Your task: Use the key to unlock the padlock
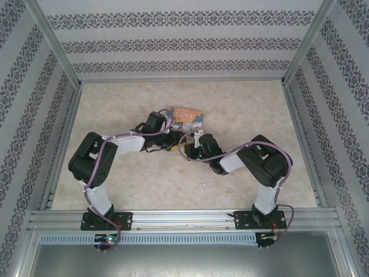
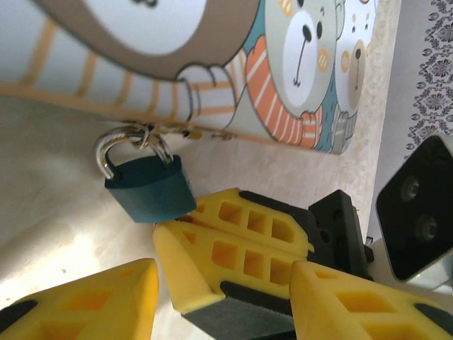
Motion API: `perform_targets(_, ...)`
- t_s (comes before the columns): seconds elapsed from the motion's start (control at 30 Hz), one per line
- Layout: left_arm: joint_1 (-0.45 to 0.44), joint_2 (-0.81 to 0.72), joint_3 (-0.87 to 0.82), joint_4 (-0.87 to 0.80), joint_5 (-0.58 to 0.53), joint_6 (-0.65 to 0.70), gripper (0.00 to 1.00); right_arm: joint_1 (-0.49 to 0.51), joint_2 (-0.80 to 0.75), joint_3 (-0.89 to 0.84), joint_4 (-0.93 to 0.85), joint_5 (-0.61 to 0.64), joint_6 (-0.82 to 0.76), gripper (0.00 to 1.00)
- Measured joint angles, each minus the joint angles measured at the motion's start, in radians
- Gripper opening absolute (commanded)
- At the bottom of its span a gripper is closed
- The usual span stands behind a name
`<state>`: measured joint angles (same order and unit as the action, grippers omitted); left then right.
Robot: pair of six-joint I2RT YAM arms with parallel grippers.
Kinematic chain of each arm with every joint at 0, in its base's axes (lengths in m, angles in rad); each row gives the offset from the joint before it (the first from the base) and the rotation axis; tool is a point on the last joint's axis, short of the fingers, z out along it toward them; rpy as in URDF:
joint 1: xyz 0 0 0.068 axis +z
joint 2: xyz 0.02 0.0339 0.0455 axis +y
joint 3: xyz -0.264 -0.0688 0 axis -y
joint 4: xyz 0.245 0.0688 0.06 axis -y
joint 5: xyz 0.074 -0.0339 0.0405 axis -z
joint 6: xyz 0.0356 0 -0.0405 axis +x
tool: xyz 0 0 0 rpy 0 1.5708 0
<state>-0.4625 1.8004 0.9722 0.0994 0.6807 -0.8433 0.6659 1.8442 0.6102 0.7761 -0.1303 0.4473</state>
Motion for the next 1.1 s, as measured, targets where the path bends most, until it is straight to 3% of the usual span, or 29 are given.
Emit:
perform_targets(0.77,0.098,-0.338,-0.208,0.034,-0.115,0.042,0.7,0.0,0.0,0.0,0.006,-0.052,0.092,0.0)
perform_targets(1.1,0.098,-0.324,-0.278,0.194,-0.093,-0.134,0.67,0.0,-0.006,0.0,0.003,-0.099,0.227,0.0)
